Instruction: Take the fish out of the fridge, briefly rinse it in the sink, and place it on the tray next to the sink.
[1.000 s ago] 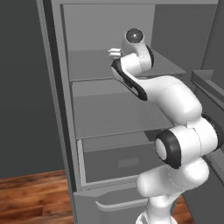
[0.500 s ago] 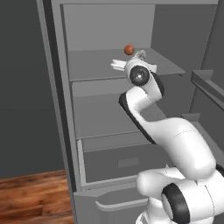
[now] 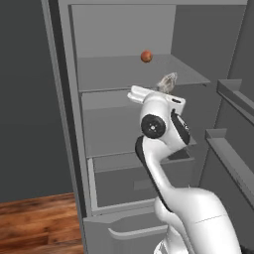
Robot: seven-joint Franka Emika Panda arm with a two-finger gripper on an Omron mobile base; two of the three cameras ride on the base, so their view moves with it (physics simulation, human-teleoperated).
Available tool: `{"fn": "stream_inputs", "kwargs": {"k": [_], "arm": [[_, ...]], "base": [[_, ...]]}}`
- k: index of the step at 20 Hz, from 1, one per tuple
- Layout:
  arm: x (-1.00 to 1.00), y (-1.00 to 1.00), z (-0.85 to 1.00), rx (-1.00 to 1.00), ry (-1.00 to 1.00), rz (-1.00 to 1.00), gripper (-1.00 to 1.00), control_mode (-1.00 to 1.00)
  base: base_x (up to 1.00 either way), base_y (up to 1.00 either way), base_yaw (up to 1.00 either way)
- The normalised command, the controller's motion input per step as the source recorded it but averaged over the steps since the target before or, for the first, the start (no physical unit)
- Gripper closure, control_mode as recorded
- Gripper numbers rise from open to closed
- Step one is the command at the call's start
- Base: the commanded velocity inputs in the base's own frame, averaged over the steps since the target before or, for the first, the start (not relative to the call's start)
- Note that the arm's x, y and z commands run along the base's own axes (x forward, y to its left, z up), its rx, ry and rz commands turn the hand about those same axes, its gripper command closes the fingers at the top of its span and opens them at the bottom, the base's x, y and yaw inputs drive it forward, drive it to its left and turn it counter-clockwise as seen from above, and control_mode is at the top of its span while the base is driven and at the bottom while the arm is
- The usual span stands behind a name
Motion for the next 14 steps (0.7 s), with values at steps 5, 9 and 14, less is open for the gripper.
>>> {"fn": "stream_inputs", "kwargs": {"k": [5, 9, 14], "arm": [[-1.00, 0.14, -0.17, 0.00, 0.24, -0.09, 1.00, -1.00], [-1.00, 0.01, -0.10, 0.07, 0.36, -0.06, 1.00, -1.00], [-0.52, 0.00, -0.27, 0.13, 0.54, 0.00, 1.00, -1.00]], "base": [[0.00, 0.00, 0.00], [0.00, 0.00, 0.00], [0.00, 0.00, 0.00]]}}
